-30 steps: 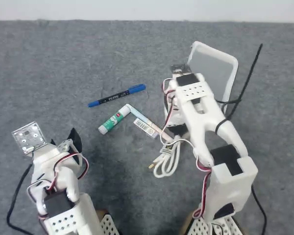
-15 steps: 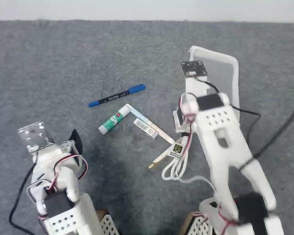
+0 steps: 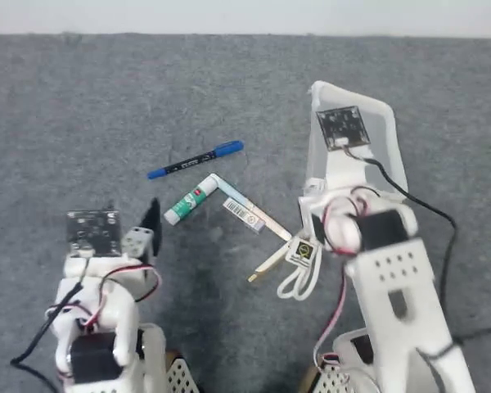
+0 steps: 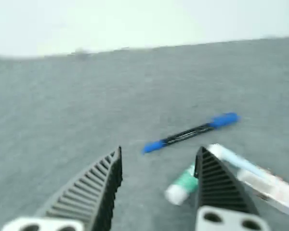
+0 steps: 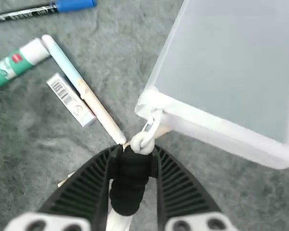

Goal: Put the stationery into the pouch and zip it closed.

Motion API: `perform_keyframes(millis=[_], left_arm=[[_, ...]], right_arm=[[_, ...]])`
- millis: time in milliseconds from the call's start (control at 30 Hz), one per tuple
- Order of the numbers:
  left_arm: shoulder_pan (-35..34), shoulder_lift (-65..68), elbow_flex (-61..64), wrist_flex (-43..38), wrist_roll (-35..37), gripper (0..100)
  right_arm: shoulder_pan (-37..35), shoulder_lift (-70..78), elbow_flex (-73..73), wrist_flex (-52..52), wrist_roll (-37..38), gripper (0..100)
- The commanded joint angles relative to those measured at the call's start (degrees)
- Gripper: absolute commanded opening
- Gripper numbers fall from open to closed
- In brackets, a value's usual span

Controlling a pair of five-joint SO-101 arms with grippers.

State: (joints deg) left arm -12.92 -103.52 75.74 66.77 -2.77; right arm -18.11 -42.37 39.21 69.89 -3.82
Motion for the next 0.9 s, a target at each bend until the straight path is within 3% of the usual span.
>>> perform_keyframes(millis=[0, 167, 600, 867], left_arm=[[9.14, -0.79, -4.0, -0.62, 5.01, 26], [16.7, -0.79, -4.0, -3.52, 10.37, 33], [35.52, -0.7, -3.21, -6.15, 17.05, 36], [37.19, -0.7, 2.51, -11.69, 17.58, 36]], right_arm=[[0.22, -11.56, 1.67, -1.1, 1.85, 0.6], [0.22, -22.2, 5.27, -1.1, 3.08, 0.6], [-0.22, -39.78, 10.29, -0.66, 3.43, 0.6], [-7.52, -40.75, 10.99, 1.36, 3.52, 0.6]])
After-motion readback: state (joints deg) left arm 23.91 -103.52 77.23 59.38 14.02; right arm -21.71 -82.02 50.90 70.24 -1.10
